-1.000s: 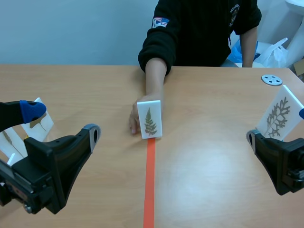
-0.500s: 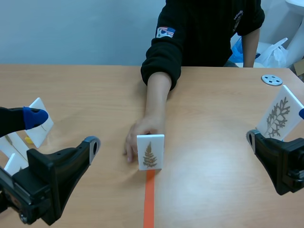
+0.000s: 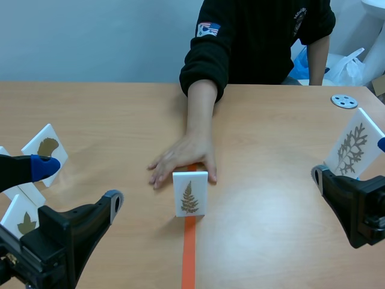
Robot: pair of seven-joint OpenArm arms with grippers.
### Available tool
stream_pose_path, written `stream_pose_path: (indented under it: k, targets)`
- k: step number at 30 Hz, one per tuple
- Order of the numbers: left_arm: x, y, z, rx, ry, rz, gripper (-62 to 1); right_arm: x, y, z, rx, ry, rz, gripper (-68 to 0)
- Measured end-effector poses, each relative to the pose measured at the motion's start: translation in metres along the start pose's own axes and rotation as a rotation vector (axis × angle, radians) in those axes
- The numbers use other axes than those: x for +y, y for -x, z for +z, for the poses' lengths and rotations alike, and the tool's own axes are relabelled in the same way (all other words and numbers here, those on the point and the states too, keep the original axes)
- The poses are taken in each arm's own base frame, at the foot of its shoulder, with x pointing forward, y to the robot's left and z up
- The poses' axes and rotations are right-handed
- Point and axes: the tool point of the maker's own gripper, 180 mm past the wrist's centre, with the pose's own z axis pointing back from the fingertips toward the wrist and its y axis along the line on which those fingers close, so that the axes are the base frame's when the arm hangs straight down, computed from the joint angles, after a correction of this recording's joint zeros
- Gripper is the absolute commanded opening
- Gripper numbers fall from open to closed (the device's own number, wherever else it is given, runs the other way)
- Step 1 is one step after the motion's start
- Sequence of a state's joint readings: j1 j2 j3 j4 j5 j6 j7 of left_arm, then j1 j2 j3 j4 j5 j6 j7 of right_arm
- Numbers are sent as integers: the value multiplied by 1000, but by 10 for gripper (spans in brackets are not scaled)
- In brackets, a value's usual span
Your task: Sort the leaf by its shape. The table is split by an orange tape line. A compound leaf with several leaflets goes to the left side, a simple leaf with one blade goes to the right side. Return to the home posture when a red brick is placed on the table.
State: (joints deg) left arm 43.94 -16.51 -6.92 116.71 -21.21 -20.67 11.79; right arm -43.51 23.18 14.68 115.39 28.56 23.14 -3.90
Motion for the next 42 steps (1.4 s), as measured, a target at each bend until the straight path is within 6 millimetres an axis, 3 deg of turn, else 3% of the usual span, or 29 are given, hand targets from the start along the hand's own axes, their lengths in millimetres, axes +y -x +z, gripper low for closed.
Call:
stream_pose_path:
  k: [4, 9, 21, 33, 42]
  targets:
    - [0, -1, 0, -3, 0, 0, 14, 0, -4, -2, -11, -5, 6, 4]
    - [0, -3, 0, -15, 0, 0, 14, 14, -13, -14, -53, -76, 5, 4]
    - [0, -3, 0, -15, 0, 0, 14, 54, 16, -64, -37, -261, -72, 4]
    - [0, -3, 0, -15, 0, 0, 14, 108, 35, -112, -46, -443, 114, 4]
    - [0, -3, 0, -15, 0, 0, 14, 137, 71, -149, 8, -496, 140, 4]
